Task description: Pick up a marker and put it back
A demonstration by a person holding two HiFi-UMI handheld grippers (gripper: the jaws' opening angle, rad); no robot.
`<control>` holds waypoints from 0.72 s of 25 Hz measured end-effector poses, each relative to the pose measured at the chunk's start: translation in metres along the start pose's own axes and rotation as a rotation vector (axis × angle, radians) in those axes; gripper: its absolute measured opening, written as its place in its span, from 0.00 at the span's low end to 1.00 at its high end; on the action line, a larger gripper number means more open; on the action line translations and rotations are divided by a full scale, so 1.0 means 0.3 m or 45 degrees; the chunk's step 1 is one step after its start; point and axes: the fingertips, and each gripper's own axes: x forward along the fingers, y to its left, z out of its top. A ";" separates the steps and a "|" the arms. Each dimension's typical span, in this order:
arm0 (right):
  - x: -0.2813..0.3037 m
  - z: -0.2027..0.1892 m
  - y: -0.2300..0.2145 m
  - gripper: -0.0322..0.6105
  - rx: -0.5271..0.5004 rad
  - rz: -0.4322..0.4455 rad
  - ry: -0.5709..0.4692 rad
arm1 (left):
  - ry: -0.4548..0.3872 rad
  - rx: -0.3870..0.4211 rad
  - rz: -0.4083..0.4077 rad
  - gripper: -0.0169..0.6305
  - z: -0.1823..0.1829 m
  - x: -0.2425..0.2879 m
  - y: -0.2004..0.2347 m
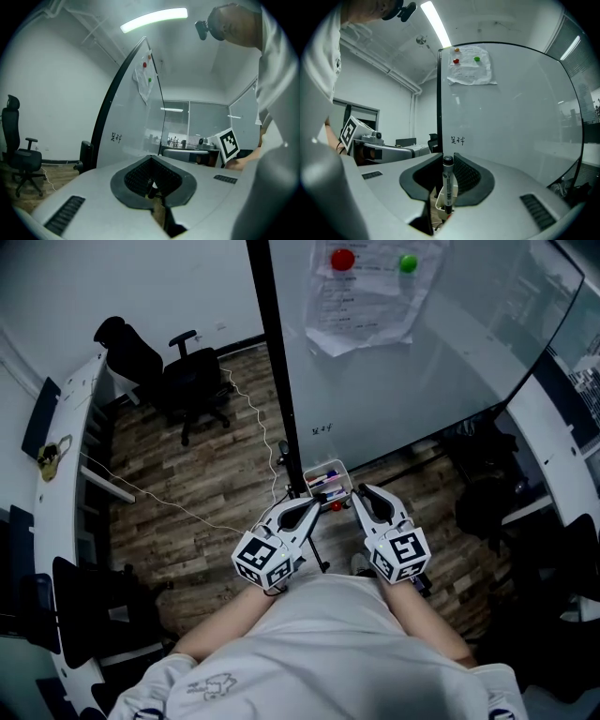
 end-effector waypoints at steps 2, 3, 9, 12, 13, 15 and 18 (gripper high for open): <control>0.019 0.007 -0.016 0.17 -0.008 0.030 0.003 | 0.002 -0.004 0.055 0.03 -0.003 0.009 0.022; 0.031 0.010 -0.022 0.17 -0.011 0.049 0.005 | 0.000 -0.011 0.082 0.03 -0.003 0.016 0.034; 0.122 0.023 -0.048 0.17 -0.083 0.239 0.043 | -0.003 -0.076 0.220 0.03 -0.020 0.082 0.098; 0.169 0.031 -0.069 0.17 -0.120 0.321 0.056 | -0.016 -0.095 0.285 0.03 -0.023 0.108 0.128; 0.186 0.029 -0.078 0.17 -0.125 0.345 0.064 | -0.023 -0.098 0.304 0.03 -0.021 0.117 0.139; 0.222 0.019 -0.094 0.17 -0.132 0.400 0.089 | -0.041 -0.108 0.353 0.03 -0.017 0.131 0.161; 0.266 0.003 -0.100 0.17 -0.147 0.513 0.130 | -0.069 -0.129 0.459 0.03 -0.023 0.134 0.180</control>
